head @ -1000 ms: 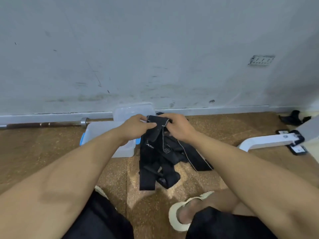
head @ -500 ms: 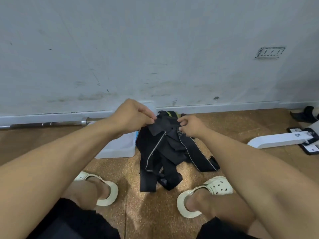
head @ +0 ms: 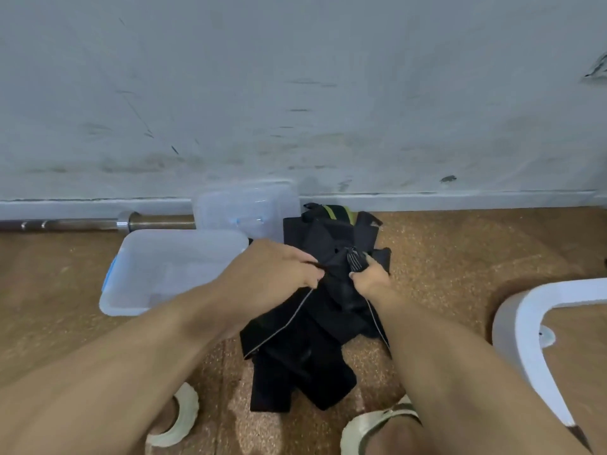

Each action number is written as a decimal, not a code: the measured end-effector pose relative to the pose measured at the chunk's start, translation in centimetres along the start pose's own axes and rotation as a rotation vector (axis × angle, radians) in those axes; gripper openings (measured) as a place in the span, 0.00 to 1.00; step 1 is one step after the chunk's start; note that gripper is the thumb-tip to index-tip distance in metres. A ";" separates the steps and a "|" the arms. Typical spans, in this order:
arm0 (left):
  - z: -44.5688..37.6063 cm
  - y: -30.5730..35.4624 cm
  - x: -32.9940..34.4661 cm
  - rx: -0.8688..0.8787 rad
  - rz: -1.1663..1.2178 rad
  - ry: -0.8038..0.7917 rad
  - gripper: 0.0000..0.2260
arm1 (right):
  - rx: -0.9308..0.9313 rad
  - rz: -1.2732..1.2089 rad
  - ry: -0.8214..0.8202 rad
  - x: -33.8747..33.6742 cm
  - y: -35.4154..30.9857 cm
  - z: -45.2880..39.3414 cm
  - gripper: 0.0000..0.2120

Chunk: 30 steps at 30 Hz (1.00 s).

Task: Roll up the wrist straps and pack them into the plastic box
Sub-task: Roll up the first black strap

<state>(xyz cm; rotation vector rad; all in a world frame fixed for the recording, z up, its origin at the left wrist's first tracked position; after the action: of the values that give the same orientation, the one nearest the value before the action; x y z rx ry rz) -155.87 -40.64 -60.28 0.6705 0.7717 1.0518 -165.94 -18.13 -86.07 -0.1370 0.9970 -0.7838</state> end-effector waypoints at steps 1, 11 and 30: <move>-0.2 -0.3 -0.3 0.006 0.025 0.010 0.08 | 0.011 -0.001 0.010 0.3 0.1 -0.6 0.33; -1.1 -1.8 -2.8 0.132 -0.093 0.294 0.12 | 0.057 0.414 0.059 1.8 1.9 -1.2 0.18; 5.7 2.6 -4.5 0.450 0.227 0.476 0.07 | -0.620 0.084 -0.480 -14.9 -12.0 21.7 0.12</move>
<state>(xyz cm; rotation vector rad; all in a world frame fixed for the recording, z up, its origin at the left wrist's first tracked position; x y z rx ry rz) -153.80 -44.58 -53.98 0.9177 1.3962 1.2792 -159.51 -22.33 -58.22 -0.7764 0.7485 -0.3158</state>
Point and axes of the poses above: each hand's wrist, its own z-axis away from the middle knuckle, its own x-axis out of the palm, y = z × x, the point moved 3 cm from there along -z, towards the middle knuckle, and after that the axes turned 6 degrees about z, right-handed, at the moved point
